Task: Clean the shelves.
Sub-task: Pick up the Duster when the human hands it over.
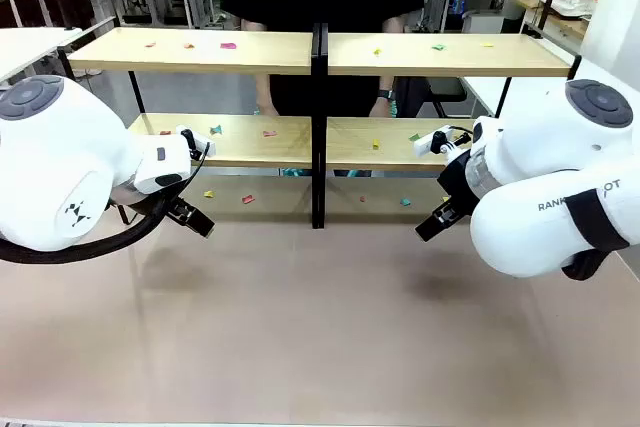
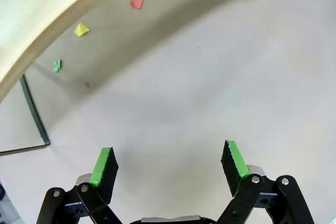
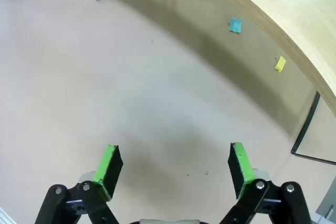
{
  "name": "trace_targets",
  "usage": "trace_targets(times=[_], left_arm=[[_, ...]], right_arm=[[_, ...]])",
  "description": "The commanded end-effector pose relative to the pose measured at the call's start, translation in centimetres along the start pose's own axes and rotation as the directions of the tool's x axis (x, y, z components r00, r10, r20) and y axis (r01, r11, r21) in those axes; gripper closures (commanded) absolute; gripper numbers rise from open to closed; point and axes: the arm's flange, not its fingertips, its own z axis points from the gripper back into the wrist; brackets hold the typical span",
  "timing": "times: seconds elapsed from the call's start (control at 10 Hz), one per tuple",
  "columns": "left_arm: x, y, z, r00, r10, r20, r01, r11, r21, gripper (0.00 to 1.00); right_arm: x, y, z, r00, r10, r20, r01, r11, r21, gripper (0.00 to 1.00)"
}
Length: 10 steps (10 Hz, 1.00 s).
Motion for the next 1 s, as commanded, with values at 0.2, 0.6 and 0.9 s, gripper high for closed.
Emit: trace_targets(times=[0.2, 0.6, 0.9], left_arm=[[0.01, 0.00, 0.02, 1.000, 0.000, 0.000, 0.000, 1.000, 0.000, 0.00], [0.01, 0.00, 0.02, 1.000, 0.000, 0.000, 0.000, 1.000, 0.000, 0.00], [0.00, 0.01, 0.00, 1.000, 0.001, 0.000, -0.001, 1.000, 0.000, 0.00]], right_arm=[[0.01, 0.00, 0.00, 1.000, 0.000, 0.000, 0.000, 1.000, 0.000, 0.00], [0.01, 0.00, 0.00, 1.000, 0.000, 0.000, 0.000, 1.000, 0.000, 0.00], [0.00, 0.01, 0.00, 1.000, 0.000, 0.000, 0.000, 1.000, 0.000, 0.00]])
